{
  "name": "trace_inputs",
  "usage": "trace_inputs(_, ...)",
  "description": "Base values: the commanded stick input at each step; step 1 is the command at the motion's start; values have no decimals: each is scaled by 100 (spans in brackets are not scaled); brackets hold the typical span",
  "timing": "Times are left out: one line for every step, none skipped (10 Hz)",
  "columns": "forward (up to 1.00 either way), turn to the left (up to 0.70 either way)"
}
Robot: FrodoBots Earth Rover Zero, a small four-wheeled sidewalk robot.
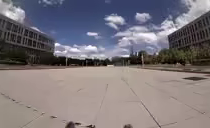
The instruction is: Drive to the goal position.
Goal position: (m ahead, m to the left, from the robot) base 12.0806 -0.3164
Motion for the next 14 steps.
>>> trace_inputs(70,0)
trace_inputs(70,0)
trace_inputs(70,0)
trace_inputs(70,0)
trace_inputs(70,0)
trace_inputs(70,0)
trace_inputs(70,0)
trace_inputs(70,0)
trace_inputs(70,0)
trace_inputs(70,0)
trace_inputs(70,0)
trace_inputs(70,0)
trace_inputs(70,0)
trace_inputs(70,0)
